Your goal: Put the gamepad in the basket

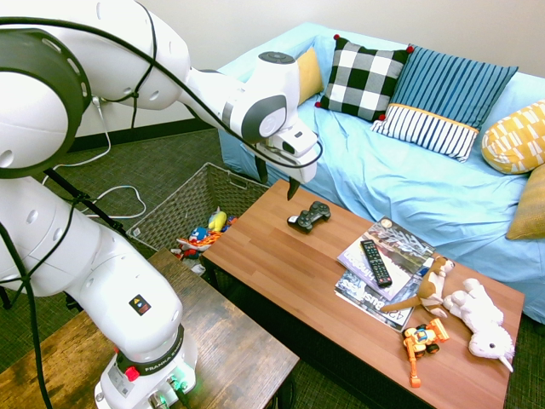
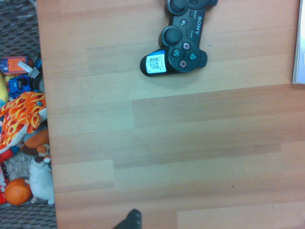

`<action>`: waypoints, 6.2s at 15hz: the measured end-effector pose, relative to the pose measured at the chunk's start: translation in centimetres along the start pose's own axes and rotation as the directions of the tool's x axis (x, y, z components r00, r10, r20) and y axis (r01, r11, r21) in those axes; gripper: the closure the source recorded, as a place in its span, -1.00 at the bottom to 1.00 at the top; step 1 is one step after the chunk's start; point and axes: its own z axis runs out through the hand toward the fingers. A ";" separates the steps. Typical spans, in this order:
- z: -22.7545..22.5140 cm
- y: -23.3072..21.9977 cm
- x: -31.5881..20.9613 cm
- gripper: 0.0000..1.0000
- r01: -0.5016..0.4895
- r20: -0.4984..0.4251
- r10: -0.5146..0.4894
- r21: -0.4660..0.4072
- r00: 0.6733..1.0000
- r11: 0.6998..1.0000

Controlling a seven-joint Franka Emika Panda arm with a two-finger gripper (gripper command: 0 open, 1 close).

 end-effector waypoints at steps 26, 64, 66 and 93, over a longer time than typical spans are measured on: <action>24.4 -15.4 12.9 -1.00 -0.236 0.013 0.238 -0.107 0.971 0.966; 17.9 -18.8 11.3 1.00 -0.095 0.080 0.094 0.007 0.992 0.995; 14.4 -22.1 5.9 1.00 -0.029 0.023 0.029 0.011 0.999 1.000; 37.2 -35.3 -26.4 -1.00 0.257 0.081 -0.252 -0.067 0.964 0.964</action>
